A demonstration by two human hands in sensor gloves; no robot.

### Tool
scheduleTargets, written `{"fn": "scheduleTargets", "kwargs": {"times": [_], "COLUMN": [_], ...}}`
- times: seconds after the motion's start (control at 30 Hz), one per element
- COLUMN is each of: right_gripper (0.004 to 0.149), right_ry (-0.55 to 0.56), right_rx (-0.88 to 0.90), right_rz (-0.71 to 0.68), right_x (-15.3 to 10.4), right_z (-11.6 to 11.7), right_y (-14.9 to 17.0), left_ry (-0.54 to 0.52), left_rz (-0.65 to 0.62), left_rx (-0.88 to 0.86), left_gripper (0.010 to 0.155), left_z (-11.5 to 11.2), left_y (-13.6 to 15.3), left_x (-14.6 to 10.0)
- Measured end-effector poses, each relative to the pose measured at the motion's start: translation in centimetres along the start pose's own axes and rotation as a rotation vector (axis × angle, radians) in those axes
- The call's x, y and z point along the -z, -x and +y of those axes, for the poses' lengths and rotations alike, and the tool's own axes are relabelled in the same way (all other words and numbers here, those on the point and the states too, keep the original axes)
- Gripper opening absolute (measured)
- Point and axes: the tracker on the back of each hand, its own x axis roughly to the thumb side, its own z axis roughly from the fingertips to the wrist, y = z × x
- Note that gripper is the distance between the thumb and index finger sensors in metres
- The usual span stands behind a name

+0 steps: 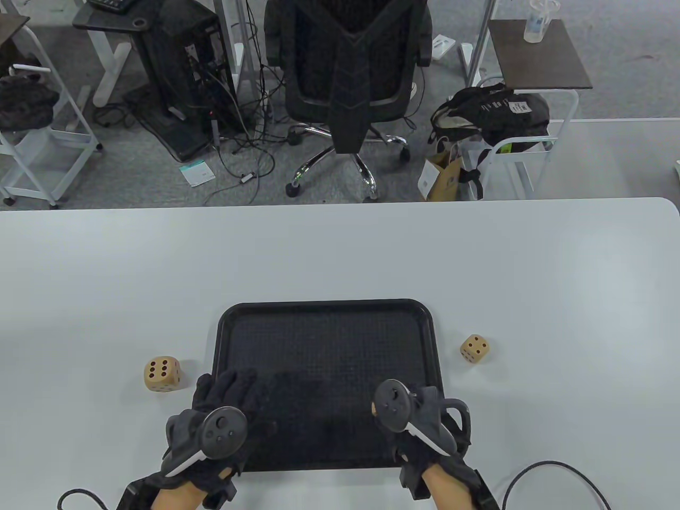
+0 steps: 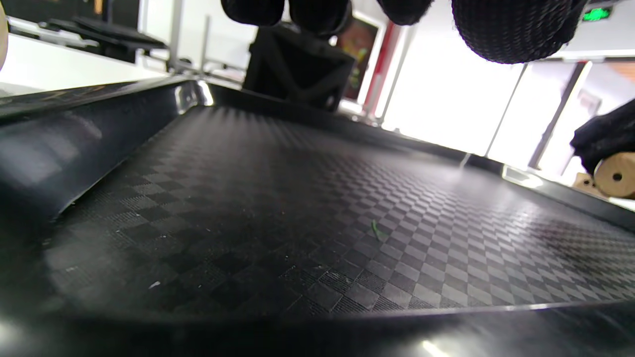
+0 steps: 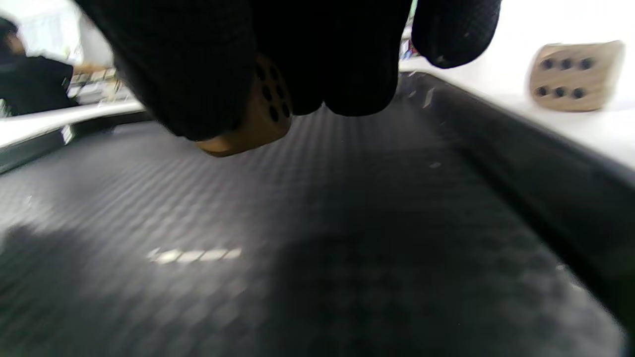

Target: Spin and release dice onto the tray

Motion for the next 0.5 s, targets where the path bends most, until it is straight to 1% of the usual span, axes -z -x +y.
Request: {"fn": "scheduleTargets", "kwargs": {"times": [0.03, 0.1, 0.17, 0.2, 0.27, 0.37, 0.4, 0.43, 0.47, 0.5], "right_gripper": [0.059, 0.059, 0.059, 0.058, 0.057, 0.058, 0.060, 0.066, 0.071, 0.074], "right_ry": [-0.021, -0.099, -0.132, -0.168, -0.180, -0.261, -0.243, -0.186, -0.136, -0.131], "right_rx": [-0.016, -0.068, -0.099, -0.126, -0.135, -0.171, -0.163, -0.137, -0.066, 0.013], "right_rz": [-0.008, -0.029, -0.037, -0.040, -0.042, -0.029, 0.000, 0.095, 0.175, 0.194], "right_x": [0.3, 0.9, 1.3, 1.6, 1.8, 2.4, 2.7, 3.1, 3.5, 3.7], "right_z": [0.2, 0.9, 1.5, 1.6, 1.6, 1.6, 1.4, 0.9, 0.3, -0.1], "right_y": [-0.6, -1.8, -2.8, -3.5, -4.1, -4.6, -4.3, -3.7, -2.8, -2.1], "left_ry": [0.001, 0.006, 0.008, 0.009, 0.009, 0.009, 0.008, 0.008, 0.008, 0.007], "left_rz": [0.000, 0.001, 0.002, 0.002, 0.002, 0.002, 0.003, 0.004, 0.005, 0.005], "left_rx": [-0.002, -0.005, -0.008, -0.009, -0.012, -0.021, -0.023, -0.024, -0.026, -0.027], "left_gripper": [0.075, 0.074, 0.074, 0.074, 0.074, 0.074, 0.074, 0.074, 0.074, 0.074], "left_z": [0.0, 0.0, 0.1, 0.1, 0.1, 0.2, 0.2, 0.3, 0.3, 0.3], "left_y": [0.0, 0.1, 0.1, 0.1, 0.2, 0.3, 0.4, 0.4, 0.5, 0.5], "left_x": [0.0, 0.0, 0.0, 0.0, 0.0, 0.0, 0.0, 0.0, 0.0, 0.0]}}
